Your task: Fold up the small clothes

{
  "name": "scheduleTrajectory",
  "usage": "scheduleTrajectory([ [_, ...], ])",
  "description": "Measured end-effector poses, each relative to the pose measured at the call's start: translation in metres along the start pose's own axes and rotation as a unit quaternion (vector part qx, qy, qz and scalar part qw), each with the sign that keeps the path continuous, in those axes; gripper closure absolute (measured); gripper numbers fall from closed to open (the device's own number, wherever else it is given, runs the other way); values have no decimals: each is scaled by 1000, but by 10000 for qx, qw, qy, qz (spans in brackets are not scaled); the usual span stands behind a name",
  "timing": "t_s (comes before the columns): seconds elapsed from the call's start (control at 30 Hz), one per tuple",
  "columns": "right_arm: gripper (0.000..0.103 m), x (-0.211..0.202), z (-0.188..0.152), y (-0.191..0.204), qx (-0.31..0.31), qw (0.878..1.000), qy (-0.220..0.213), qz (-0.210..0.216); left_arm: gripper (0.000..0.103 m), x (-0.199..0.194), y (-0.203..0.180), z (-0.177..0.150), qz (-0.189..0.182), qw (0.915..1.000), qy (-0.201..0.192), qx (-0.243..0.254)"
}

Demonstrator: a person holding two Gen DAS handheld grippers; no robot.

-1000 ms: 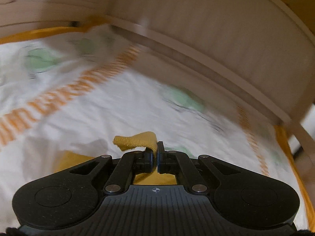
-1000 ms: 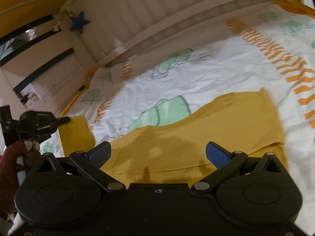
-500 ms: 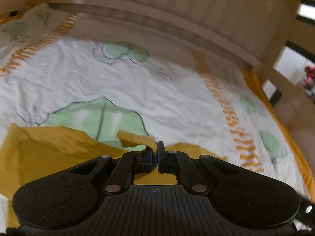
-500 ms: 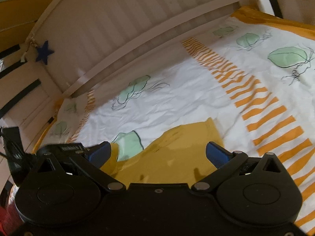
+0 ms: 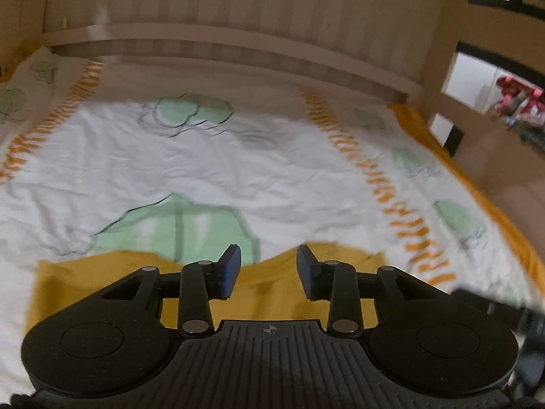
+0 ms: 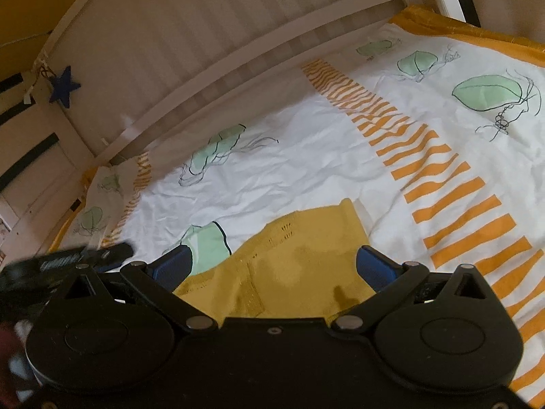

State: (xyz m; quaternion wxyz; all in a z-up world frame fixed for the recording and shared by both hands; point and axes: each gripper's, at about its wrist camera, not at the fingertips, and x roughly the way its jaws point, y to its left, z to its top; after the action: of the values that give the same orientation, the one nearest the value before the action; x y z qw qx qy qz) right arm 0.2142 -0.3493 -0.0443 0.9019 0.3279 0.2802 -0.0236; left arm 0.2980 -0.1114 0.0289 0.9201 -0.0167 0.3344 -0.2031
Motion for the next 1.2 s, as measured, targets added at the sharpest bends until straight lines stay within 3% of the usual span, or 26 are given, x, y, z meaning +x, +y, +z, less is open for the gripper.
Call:
scheduleTrajectory([
  [0.23, 0, 12, -10, 1, -197, 9991, 237, 290, 67, -14, 60, -48, 828, 9941, 698, -34],
  [0.5, 0, 23, -29, 12, -579, 9949, 503, 659, 67, -11, 121, -93, 1298, 9822, 1228, -588],
  [0.73, 4, 44, -37, 29, -1065, 9904, 755, 453, 67, -4, 134, -106, 1207, 9783, 1475, -811],
  [0.8, 22, 58, -36, 36, -1230, 9880, 875, 322, 65, -2, 137, -108, 1206, 9767, 1480, -981],
  [0.93, 39, 92, -31, 45, -1402, 9827, 1189, 231, 65, 2, 137, -105, 1224, 9755, 1532, -996],
  [1.2, 43, 132, -31, 49, -1369, 9805, 1402, 159, 65, -4, 143, -95, 963, 9757, 1484, -1293],
])
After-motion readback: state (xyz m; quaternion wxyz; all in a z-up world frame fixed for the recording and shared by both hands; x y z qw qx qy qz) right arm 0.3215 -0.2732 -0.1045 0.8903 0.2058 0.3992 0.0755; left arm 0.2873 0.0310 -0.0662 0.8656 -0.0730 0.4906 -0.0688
